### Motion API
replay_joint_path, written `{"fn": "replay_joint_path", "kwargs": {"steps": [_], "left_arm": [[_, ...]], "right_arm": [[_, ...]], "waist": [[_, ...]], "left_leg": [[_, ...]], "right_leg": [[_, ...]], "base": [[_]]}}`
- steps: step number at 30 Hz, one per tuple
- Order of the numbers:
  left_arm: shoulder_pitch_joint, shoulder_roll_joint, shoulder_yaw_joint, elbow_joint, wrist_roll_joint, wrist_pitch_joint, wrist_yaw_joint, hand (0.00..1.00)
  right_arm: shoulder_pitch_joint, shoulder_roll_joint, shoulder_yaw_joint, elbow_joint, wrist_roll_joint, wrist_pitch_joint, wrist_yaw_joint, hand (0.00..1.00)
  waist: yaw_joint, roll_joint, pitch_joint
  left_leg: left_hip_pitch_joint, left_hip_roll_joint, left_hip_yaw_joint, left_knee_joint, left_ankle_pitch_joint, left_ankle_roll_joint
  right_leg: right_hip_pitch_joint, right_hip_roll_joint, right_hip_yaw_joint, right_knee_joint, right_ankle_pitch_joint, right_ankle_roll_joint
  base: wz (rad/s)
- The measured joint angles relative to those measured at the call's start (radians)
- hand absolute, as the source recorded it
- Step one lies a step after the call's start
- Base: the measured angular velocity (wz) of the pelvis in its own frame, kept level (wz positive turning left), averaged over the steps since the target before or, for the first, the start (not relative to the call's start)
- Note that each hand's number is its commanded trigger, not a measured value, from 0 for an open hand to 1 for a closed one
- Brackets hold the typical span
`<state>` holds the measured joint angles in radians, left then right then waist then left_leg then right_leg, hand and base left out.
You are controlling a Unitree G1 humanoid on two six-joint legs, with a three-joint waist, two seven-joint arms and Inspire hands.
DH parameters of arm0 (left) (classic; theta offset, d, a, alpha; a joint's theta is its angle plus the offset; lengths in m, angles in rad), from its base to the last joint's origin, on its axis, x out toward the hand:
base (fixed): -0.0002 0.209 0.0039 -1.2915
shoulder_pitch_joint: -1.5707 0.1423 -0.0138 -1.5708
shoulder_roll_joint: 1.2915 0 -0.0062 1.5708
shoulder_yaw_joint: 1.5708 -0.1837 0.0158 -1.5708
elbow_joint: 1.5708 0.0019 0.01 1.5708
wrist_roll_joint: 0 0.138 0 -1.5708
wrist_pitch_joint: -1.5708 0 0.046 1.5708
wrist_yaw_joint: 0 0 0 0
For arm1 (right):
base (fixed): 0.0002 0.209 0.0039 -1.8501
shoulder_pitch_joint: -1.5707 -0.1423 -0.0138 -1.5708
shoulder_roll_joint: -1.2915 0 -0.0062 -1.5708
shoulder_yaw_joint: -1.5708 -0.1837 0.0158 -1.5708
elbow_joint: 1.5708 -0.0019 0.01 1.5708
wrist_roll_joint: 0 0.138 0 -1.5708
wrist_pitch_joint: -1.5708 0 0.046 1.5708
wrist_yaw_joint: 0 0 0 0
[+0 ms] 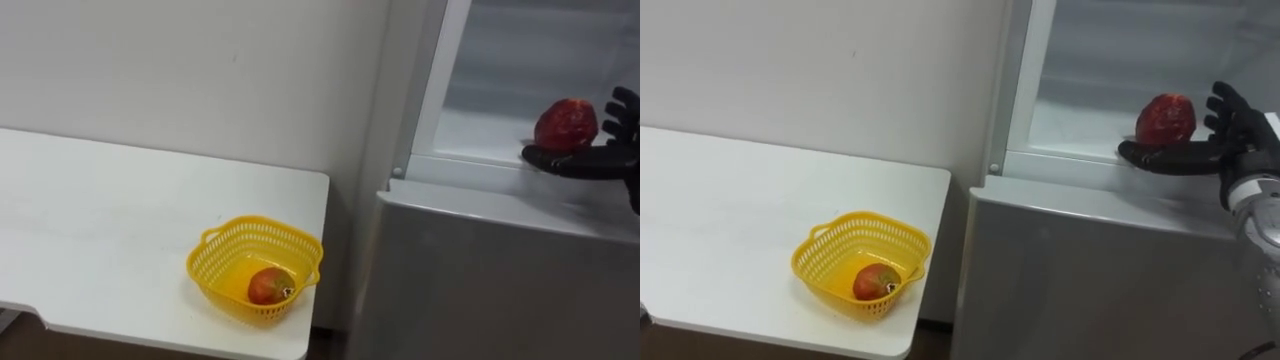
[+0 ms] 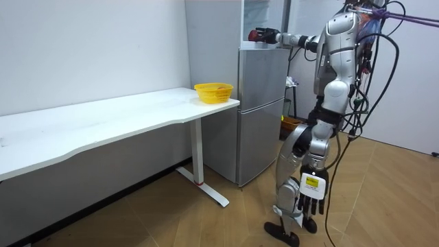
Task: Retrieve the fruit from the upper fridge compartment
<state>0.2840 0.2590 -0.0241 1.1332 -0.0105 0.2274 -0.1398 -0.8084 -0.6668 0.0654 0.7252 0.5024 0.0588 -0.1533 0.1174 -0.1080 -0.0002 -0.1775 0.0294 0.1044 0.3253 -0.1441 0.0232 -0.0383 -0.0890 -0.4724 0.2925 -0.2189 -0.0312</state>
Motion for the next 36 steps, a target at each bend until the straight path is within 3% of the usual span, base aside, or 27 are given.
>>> {"fn": "replay_joint_path", "kwargs": {"steps": [6,9,19,20,21,22,36], "left_arm": [[-0.004,0.005,-0.016,0.005,-0.058,0.0,0.004,0.0],[-0.01,0.006,-0.032,0.008,-0.097,0.001,0.003,0.0],[-0.009,0.007,-0.058,0.008,-0.137,0.006,0.008,0.0],[-0.009,0.007,-0.059,0.008,-0.145,0.006,0.009,0.0],[-0.01,0.007,-0.059,0.008,-0.155,0.006,0.012,0.0],[-0.01,0.007,-0.059,0.008,-0.156,0.006,0.013,0.0],[-0.022,0.007,-0.071,0.015,-0.156,0.004,0.019,0.0]], "right_arm": [[-0.024,0.0,0.032,0.007,0.011,-0.006,-0.027,0.0],[-0.04,0.001,0.042,0.026,0.026,-0.014,-0.032,0.0],[-0.077,0.009,0.062,0.061,0.061,-0.024,-0.038,0.0],[-0.077,0.012,0.062,0.062,0.061,-0.028,-0.039,0.18],[-0.077,0.014,0.062,0.062,0.061,-0.034,-0.039,0.66],[-0.077,0.016,0.063,0.062,0.061,-0.038,-0.039,1.0],[-0.08,0.016,0.089,0.064,0.068,-0.081,-0.034,1.0]], "waist": [[0.005,-0.002,0.0031],[0.026,-0.001,0.004],[0.051,-0.001,0.0075],[0.051,-0.002,0.008],[0.051,-0.002,0.0089],[0.051,-0.003,0.0099],[0.062,-0.012,0.0157]], "left_leg": [[-0.028,0.011,0.001,0.013,0.002,-0.008],[-0.028,0.013,0.009,0.011,0.004,-0.012],[-0.034,0.022,0.025,0.002,0.011,-0.02],[-0.035,0.024,0.025,0.003,0.011,-0.02],[-0.036,0.026,0.025,0.004,0.012,-0.021],[-0.037,0.027,0.025,0.004,0.013,-0.023],[-0.055,0.029,0.025,0.004,0.017,-0.028]], "right_leg": [[-0.037,0.004,0.006,0.014,-0.001,-0.016],[-0.052,0.007,0.025,0.022,0.001,-0.023],[-0.067,0.015,0.046,0.021,0.01,-0.032],[-0.068,0.017,0.046,0.02,0.01,-0.033],[-0.068,0.018,0.046,0.018,0.011,-0.035],[-0.069,0.019,0.046,0.018,0.011,-0.037],[-0.1,0.02,0.053,0.036,0.009,-0.048]], "base": [[-0.03],[-0.16],[-0.1],[0.0],[0.0],[0.0],[-0.02]]}}
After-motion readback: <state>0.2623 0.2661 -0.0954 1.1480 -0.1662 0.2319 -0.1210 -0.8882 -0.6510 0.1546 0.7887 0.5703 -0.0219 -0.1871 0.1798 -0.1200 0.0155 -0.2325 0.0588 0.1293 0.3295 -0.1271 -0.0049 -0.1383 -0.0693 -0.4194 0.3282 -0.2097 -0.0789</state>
